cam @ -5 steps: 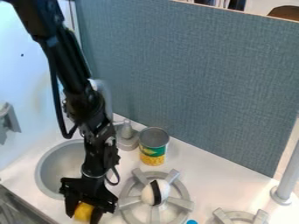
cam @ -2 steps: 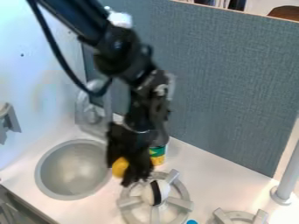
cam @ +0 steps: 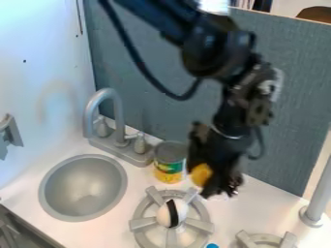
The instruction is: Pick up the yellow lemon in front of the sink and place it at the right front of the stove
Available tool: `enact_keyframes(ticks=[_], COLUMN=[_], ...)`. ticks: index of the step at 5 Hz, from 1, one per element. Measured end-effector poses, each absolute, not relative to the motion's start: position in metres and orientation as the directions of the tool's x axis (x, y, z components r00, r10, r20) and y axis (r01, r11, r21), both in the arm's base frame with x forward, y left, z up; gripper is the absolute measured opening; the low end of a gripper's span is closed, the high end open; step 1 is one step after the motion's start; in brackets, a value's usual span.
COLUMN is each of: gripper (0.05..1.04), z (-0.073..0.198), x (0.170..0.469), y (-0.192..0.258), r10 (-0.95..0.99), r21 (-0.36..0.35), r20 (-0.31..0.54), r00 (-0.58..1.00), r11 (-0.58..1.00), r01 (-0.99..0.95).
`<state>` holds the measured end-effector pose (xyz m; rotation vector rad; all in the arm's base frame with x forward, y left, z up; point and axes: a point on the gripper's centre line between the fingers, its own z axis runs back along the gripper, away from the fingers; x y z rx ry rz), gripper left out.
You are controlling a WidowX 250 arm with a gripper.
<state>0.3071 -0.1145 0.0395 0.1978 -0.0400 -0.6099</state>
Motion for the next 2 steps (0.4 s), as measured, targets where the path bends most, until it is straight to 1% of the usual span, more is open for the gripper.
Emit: enact_keyframes(ticks=[1,2], gripper=[0.717,0.717], z=[0.033,0.010], x=[0.307,0.301], y=[-0.153,-0.177], r10=[-0.666,-0.732], r21=[0.186,0.162], r20=[-0.053,-0.103], r00=[0.744,0.674], r11=[0.725,0.656], r01=[0.663,0.737])
